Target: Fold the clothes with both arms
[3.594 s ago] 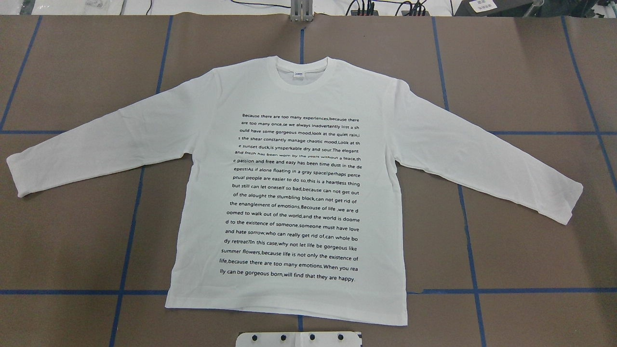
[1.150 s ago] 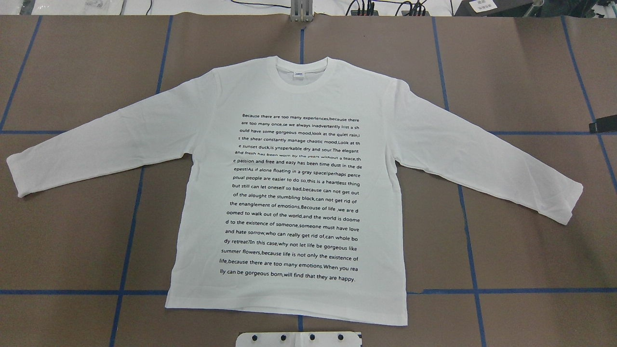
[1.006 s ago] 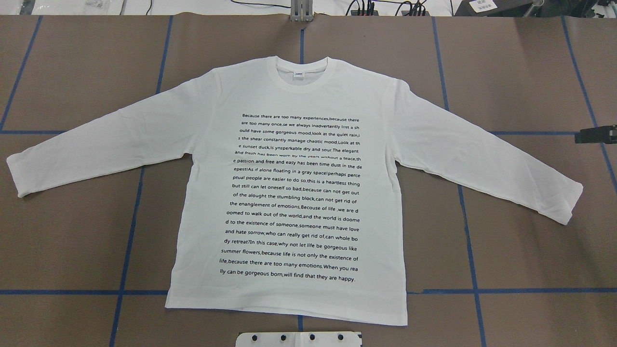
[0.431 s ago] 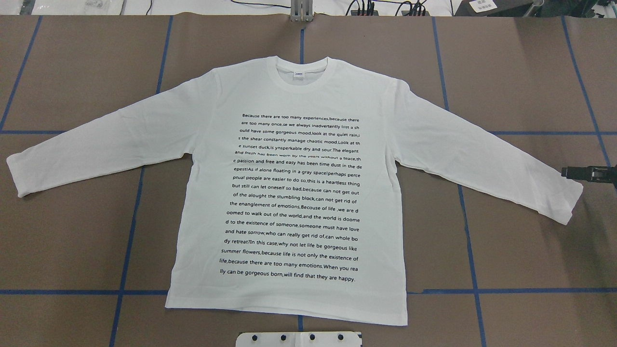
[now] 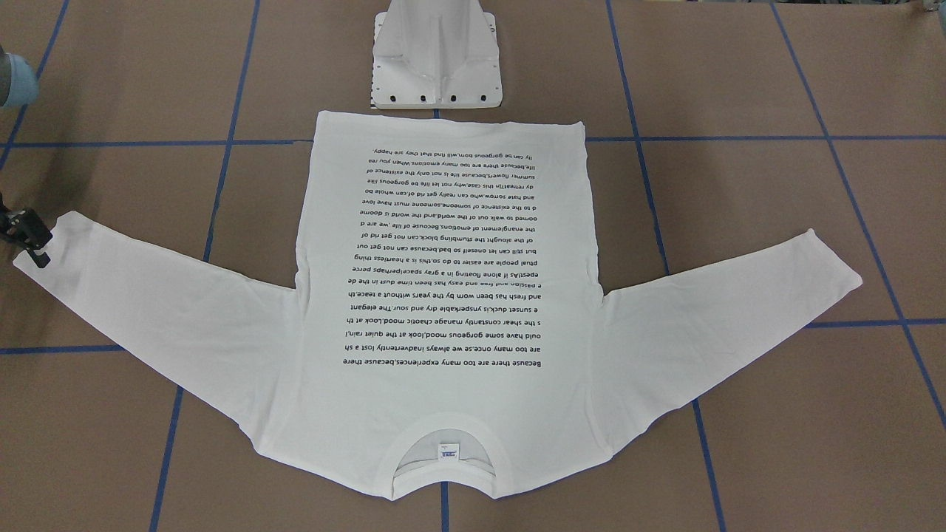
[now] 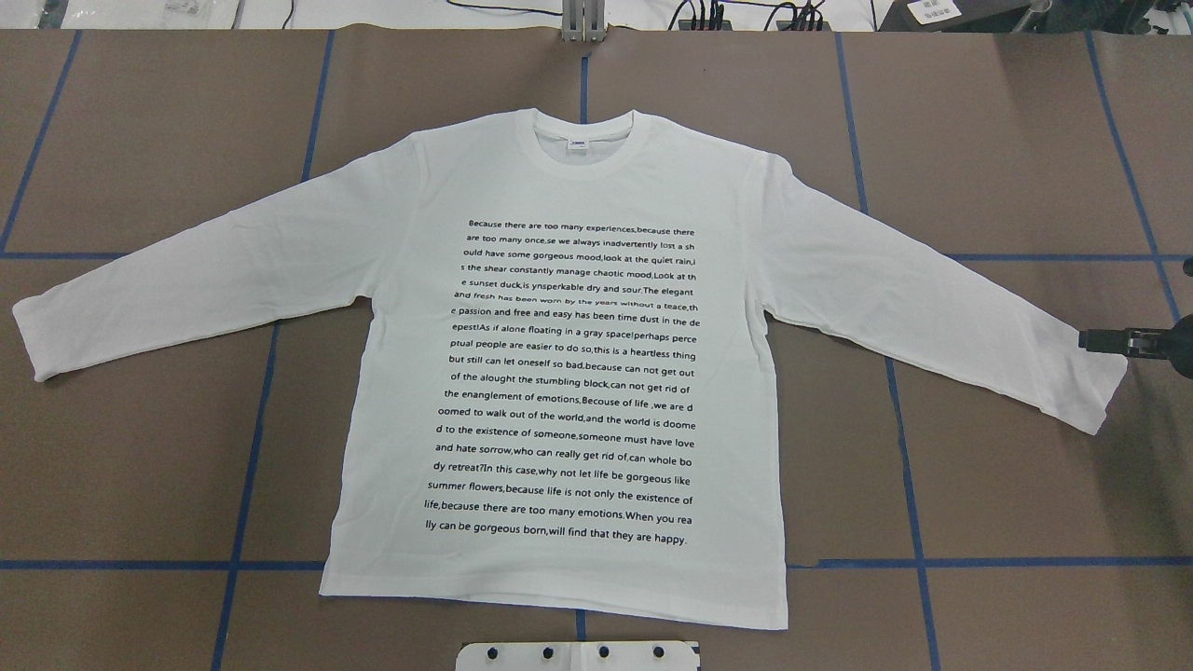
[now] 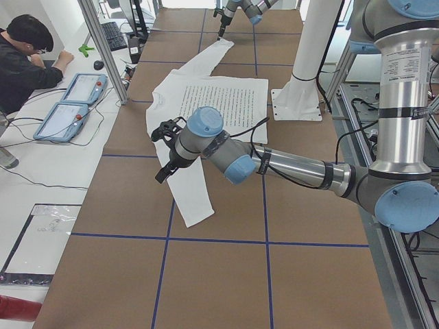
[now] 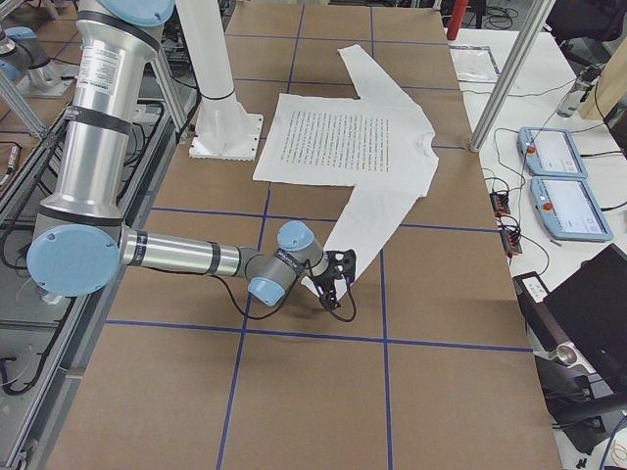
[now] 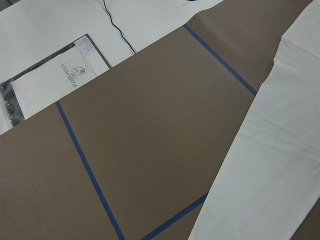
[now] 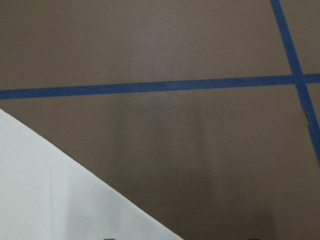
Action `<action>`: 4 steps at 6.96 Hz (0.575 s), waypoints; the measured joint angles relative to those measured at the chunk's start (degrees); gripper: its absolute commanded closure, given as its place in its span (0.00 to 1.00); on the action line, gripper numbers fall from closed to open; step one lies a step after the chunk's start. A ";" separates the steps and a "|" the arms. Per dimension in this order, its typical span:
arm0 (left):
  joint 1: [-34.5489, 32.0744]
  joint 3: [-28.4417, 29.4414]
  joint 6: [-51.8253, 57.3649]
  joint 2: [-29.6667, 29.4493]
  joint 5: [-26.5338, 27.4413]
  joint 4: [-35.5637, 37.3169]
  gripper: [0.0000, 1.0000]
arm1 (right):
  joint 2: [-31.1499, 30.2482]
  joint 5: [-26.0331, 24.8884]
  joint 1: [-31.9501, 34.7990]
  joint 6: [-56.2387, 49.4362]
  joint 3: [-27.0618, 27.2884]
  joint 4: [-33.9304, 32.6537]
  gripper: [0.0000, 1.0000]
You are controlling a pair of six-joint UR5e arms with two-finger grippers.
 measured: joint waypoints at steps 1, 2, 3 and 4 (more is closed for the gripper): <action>0.00 -0.01 0.04 0.03 0.00 0.00 0.00 | 0.14 -0.02 -0.19 0.08 -0.35 0.04 0.23; 0.00 0.04 0.06 0.05 0.00 0.00 0.00 | 0.06 -0.08 -0.52 0.08 -0.47 0.05 0.24; 0.00 0.09 0.07 0.06 0.00 0.00 0.00 | -0.20 -0.22 -0.84 0.02 -0.49 0.05 0.24; 0.00 0.11 0.07 0.06 0.00 0.00 0.00 | -0.49 -0.34 -1.02 -0.03 -0.53 0.05 0.25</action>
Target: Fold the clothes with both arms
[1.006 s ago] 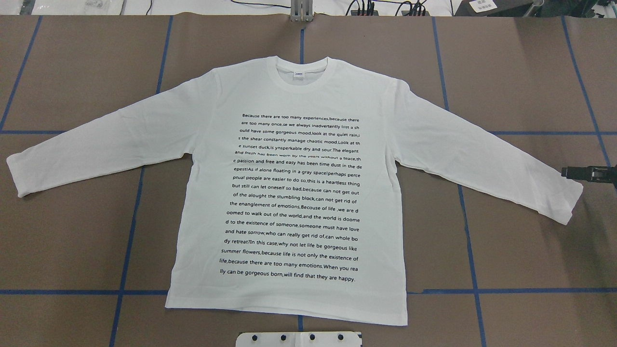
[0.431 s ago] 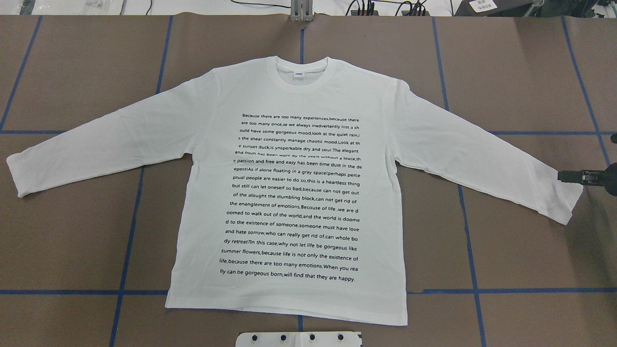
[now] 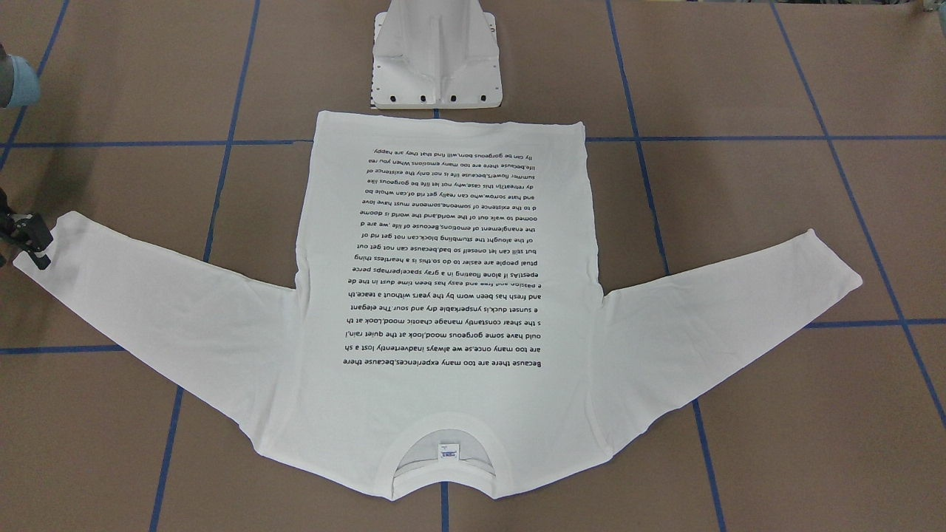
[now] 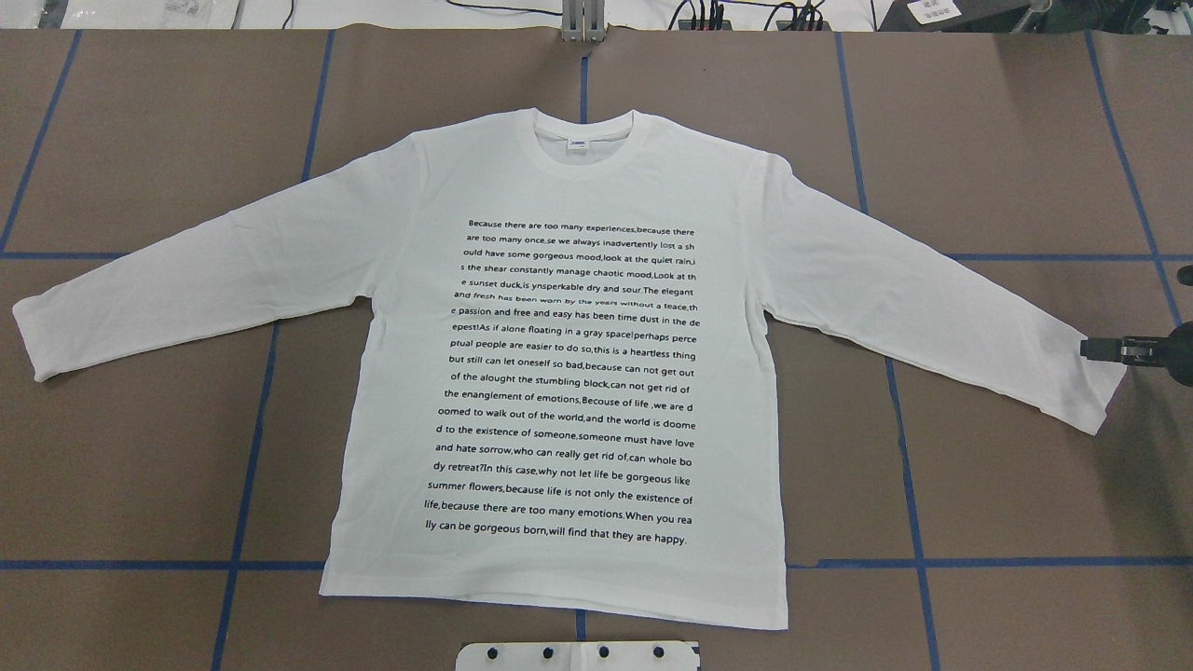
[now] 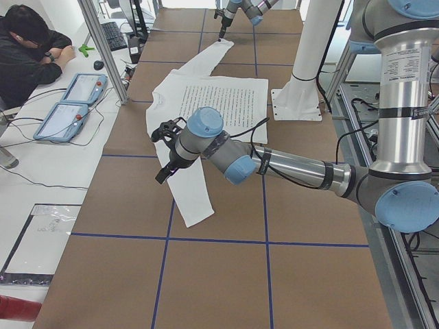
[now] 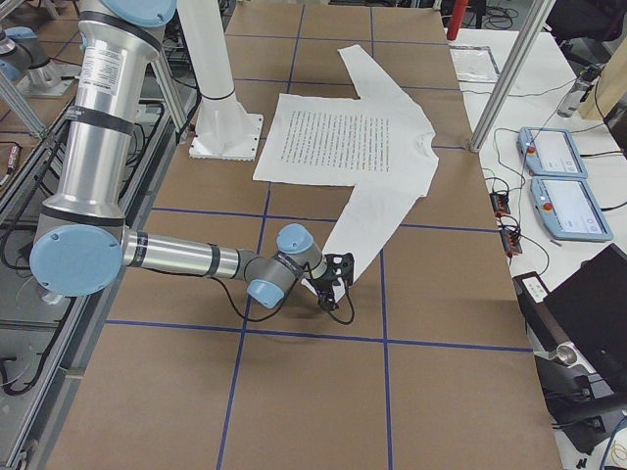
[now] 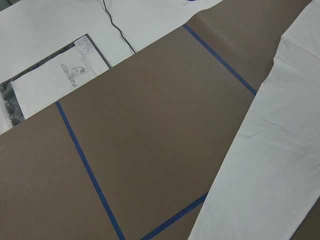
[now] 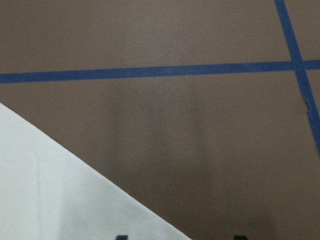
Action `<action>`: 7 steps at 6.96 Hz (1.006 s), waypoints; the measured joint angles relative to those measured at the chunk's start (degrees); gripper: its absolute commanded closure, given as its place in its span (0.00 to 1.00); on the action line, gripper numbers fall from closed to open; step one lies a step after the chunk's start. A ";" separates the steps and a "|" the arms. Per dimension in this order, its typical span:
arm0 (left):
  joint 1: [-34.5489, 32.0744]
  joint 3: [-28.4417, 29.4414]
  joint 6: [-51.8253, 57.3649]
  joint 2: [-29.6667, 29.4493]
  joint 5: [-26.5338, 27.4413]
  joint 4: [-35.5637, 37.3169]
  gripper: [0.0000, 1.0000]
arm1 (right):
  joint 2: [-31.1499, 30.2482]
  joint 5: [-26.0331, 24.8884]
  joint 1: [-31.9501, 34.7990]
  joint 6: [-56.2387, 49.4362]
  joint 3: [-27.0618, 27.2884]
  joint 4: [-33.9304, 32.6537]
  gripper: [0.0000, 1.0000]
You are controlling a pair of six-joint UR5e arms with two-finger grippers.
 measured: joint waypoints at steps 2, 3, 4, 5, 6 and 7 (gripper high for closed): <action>0.00 0.07 0.00 0.06 0.00 0.00 0.00 | -0.60 -0.13 -0.22 -0.13 -0.05 0.00 0.28; 0.00 0.09 0.00 0.06 0.00 0.00 0.00 | -0.99 -0.16 -0.37 -0.16 -0.07 0.00 0.29; 0.00 0.09 0.00 0.03 0.00 0.00 0.00 | -1.17 -0.14 -0.57 -0.15 -0.07 0.00 0.30; 0.00 0.06 0.00 0.01 0.00 -0.02 0.00 | -1.21 -0.15 -0.76 -0.08 -0.07 0.00 0.47; 0.00 0.01 0.00 0.02 0.00 -0.06 0.00 | -1.21 -0.17 -0.88 0.06 -0.07 0.00 0.75; 0.00 -0.03 0.00 0.05 0.00 -0.08 0.00 | -1.10 -0.13 -0.90 0.22 -0.06 0.03 1.00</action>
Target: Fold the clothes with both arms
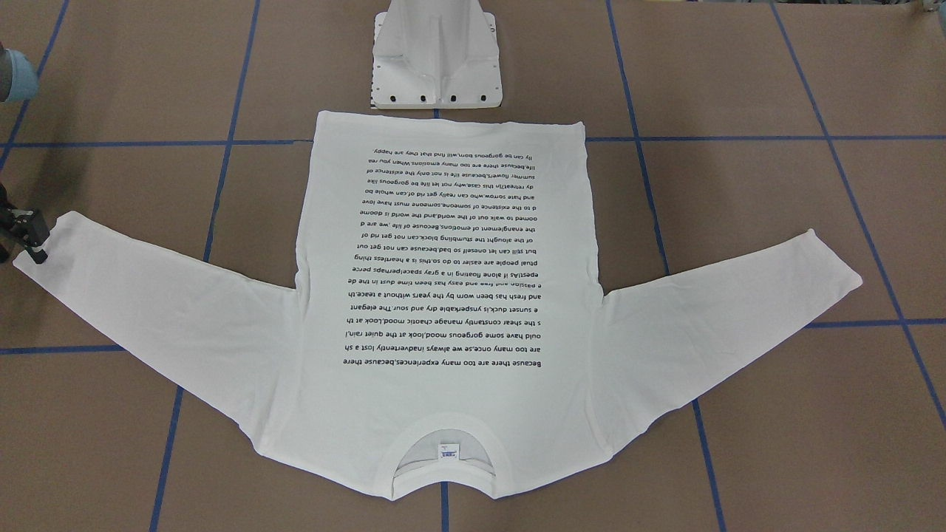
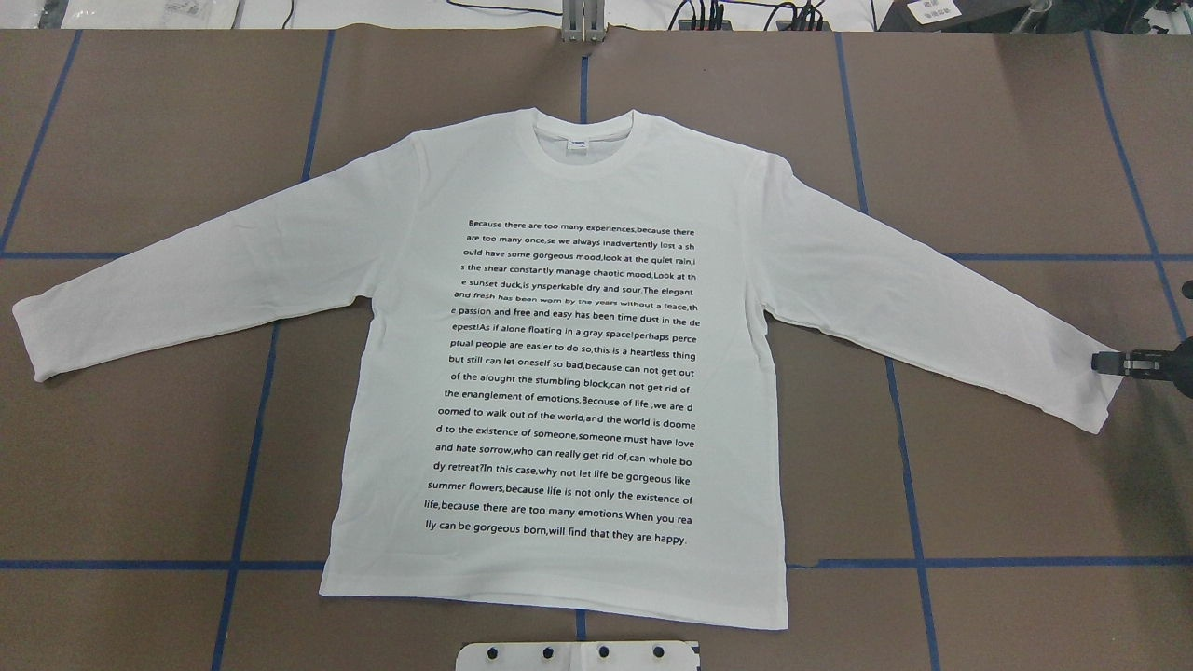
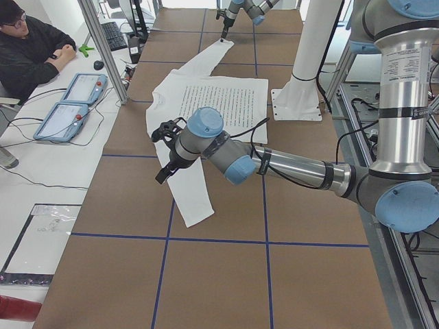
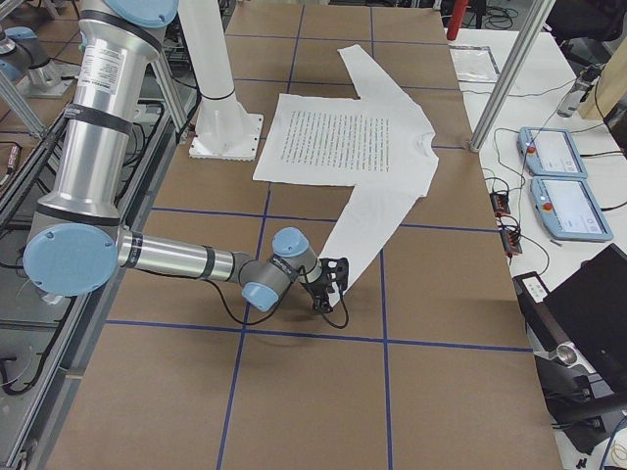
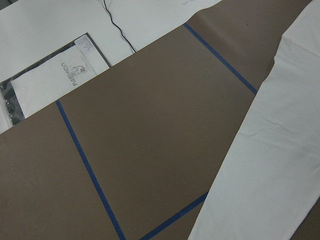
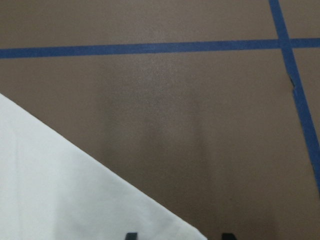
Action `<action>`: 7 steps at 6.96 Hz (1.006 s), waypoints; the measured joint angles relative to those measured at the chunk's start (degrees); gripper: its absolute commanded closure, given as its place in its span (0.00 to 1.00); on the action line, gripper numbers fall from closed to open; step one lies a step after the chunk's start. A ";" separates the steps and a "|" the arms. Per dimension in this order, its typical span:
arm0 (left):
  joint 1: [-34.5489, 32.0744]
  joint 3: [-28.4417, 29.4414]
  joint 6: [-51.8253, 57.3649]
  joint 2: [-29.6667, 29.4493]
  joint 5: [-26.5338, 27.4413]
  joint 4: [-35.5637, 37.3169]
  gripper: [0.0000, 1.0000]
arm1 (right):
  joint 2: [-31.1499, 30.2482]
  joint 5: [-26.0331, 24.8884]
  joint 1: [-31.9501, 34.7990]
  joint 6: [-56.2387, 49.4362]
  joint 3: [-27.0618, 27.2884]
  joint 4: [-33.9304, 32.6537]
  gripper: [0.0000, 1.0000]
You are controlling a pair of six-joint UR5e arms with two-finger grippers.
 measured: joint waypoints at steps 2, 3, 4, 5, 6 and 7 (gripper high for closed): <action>0.00 -0.02 0.00 -0.02 0.00 -0.01 0.00 | 0.43 0.10 -0.05 0.19 0.27 0.00 1.00; 0.01 0.07 0.00 -0.04 0.00 -0.01 0.00 | 0.51 0.23 -0.02 0.19 1.10 -0.01 1.00; 0.05 0.16 0.00 -0.05 0.00 -0.01 0.00 | 0.53 0.47 0.06 0.14 2.87 -0.23 1.00; 0.08 0.22 0.00 -0.05 0.00 -0.01 0.00 | 0.60 0.93 0.60 0.08 5.05 -0.76 1.00; 0.08 0.27 0.00 -0.05 0.00 -0.01 0.00 | 0.84 2.01 2.28 0.06 7.50 -2.13 1.00; 0.08 0.29 0.00 -0.08 0.00 -0.01 0.00 | 1.89 3.22 4.44 0.03 11.50 -6.56 1.00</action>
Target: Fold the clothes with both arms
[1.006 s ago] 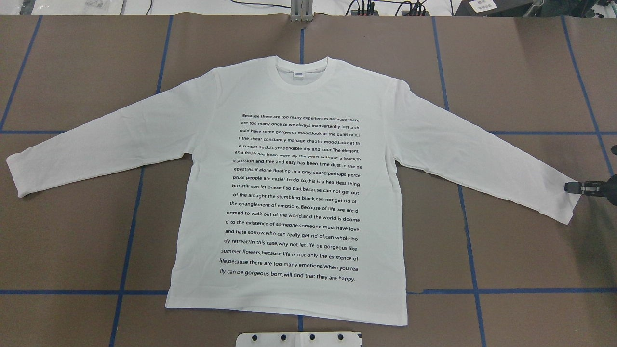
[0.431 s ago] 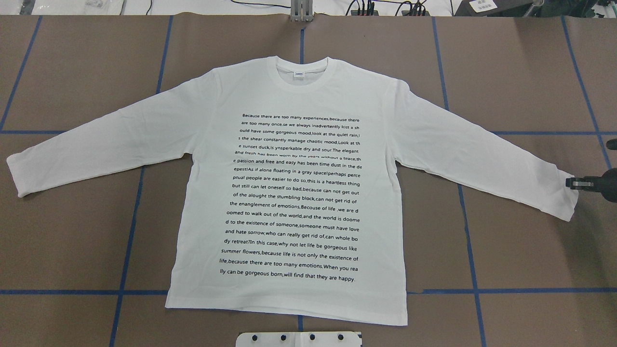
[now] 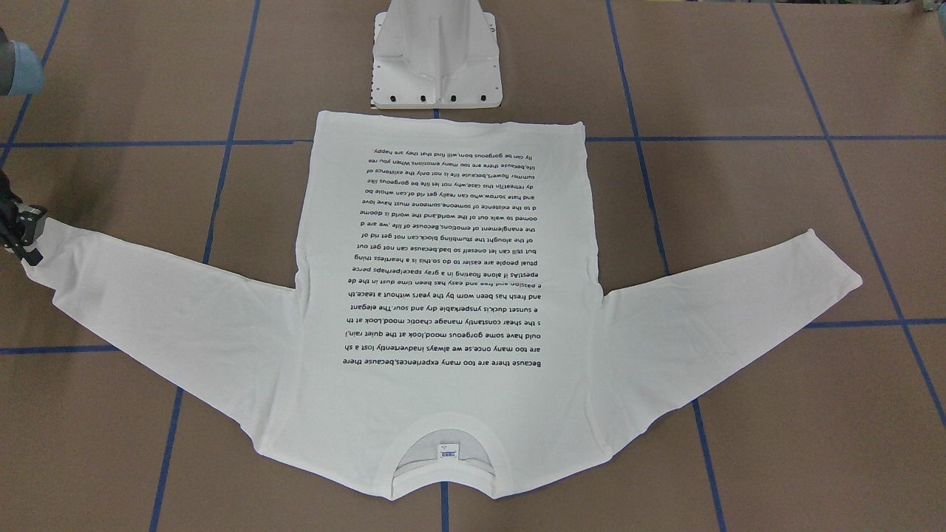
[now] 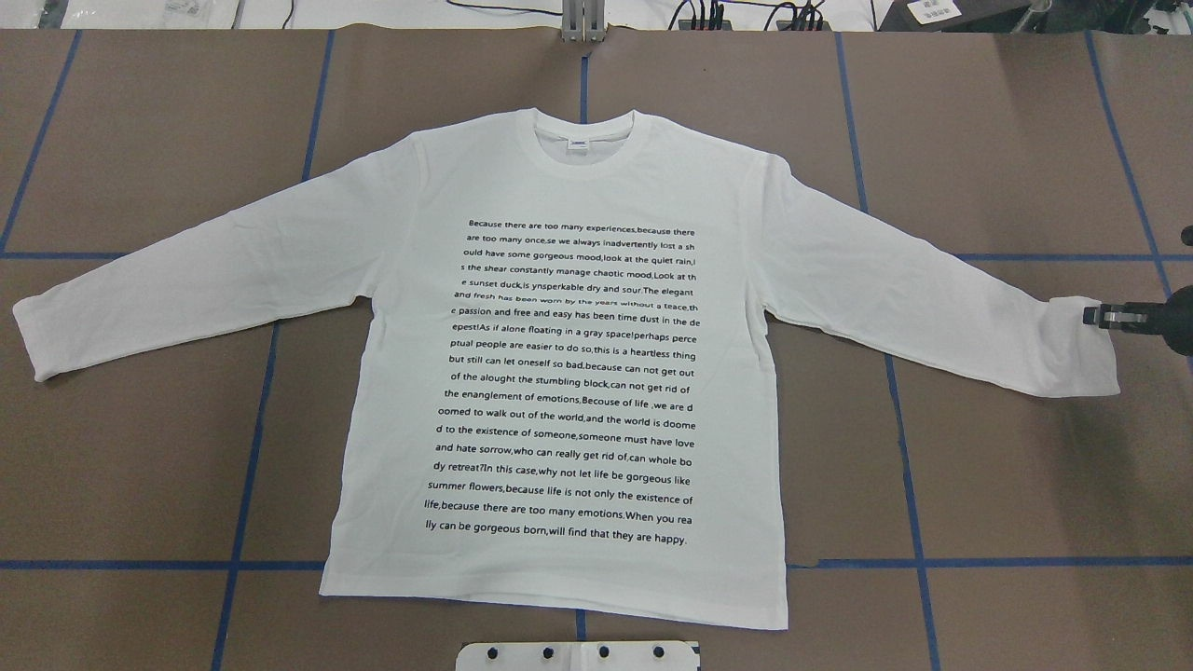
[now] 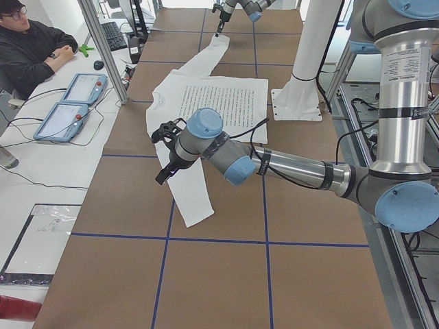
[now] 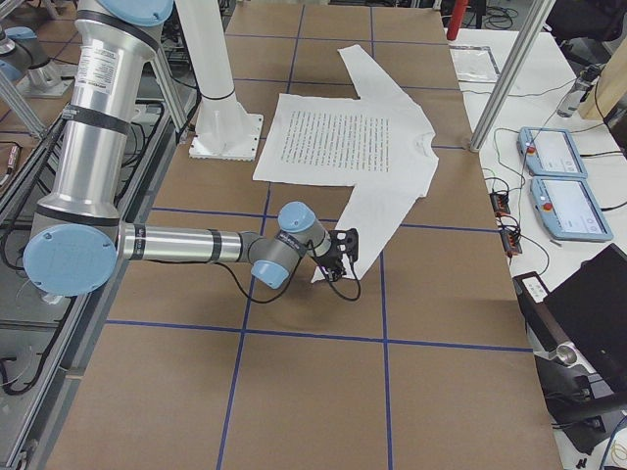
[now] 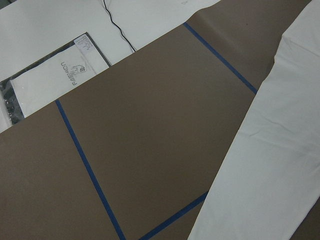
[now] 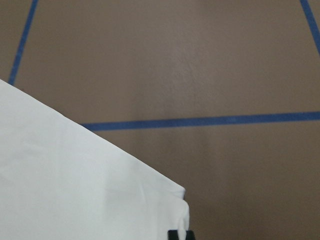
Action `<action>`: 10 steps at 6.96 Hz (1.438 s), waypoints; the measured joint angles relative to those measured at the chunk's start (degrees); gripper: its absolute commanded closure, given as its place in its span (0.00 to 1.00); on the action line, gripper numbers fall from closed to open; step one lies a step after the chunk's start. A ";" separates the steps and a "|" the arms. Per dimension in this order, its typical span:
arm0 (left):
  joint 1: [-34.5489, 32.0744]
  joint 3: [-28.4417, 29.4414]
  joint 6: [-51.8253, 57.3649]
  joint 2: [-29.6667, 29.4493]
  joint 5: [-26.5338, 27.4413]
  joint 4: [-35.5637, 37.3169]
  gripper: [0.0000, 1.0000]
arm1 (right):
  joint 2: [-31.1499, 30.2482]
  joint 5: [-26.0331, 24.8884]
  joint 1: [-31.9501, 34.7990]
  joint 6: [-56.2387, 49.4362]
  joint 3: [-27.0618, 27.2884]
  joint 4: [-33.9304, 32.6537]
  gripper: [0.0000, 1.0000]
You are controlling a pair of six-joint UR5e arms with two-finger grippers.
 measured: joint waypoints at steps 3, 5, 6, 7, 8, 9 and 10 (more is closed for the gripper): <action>0.00 0.02 -0.14 -0.06 0.04 0.00 0.00 | 15.80 -0.73 0.53 0.22 10.13 -23.97 1.00; 0.00 0.04 -0.17 -0.09 0.02 0.02 0.00 | 33.12 -5.32 -3.81 3.93 10.61 -40.83 1.00; 0.03 0.17 -0.17 -0.20 0.06 0.06 0.00 | 41.14 -10.06 -6.86 7.32 10.47 -48.02 1.00; 0.06 0.43 -0.17 -0.40 0.08 0.08 0.00 | 47.24 -14.46 -9.56 9.81 9.94 -51.60 1.00; 0.06 0.67 -0.18 -0.57 0.08 0.09 0.00 | 52.36 -16.82 -11.21 10.81 8.39 -52.79 1.00; 0.04 0.76 -0.18 -0.63 0.09 0.09 0.00 | 57.37 -18.99 -13.17 11.05 4.28 -51.74 1.00; 0.01 0.79 -0.18 -0.66 0.09 0.09 0.00 | 61.39 -25.10 -17.70 11.41 -3.25 -46.20 1.00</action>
